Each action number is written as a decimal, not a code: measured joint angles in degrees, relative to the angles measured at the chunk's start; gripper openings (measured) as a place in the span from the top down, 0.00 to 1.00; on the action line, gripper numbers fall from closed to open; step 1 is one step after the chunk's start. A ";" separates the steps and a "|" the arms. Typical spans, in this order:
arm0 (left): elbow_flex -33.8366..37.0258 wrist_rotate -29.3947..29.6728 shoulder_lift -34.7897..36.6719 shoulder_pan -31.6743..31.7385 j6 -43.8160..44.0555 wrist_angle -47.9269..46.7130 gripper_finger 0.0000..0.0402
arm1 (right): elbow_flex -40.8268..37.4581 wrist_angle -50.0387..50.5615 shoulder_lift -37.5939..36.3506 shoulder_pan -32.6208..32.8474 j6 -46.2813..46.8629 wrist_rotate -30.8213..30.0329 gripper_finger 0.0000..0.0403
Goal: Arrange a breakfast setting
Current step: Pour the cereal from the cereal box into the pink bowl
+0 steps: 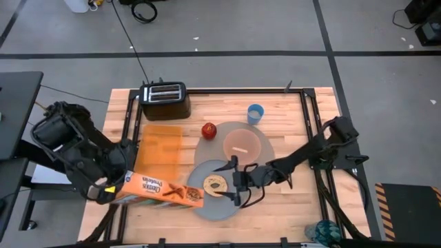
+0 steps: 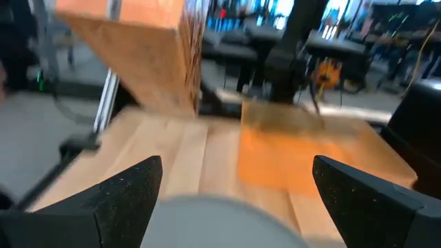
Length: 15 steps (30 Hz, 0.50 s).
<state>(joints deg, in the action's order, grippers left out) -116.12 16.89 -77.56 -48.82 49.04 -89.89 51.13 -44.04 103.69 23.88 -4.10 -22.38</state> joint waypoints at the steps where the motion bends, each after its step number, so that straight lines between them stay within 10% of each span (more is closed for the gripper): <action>1: -0.40 0.13 0.00 0.30 -0.51 -0.02 0.99 | 0.01 -3.22 1.19 -0.28 0.01 0.14 0.05; 8: -3.74 4.05 0.00 1.82 -5.85 0.06 0.99 | 0.01 -24.02 8.54 -2.32 0.98 3.54 0.05; 15: -4.60 5.61 0.00 4.53 -9.73 -0.03 0.99 | 3.35 -24.40 9.67 -3.19 -0.24 8.78 0.03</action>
<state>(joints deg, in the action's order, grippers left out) -120.73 22.50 -77.56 -44.29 39.31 -89.92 54.47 -68.45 113.36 20.69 -4.34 -13.59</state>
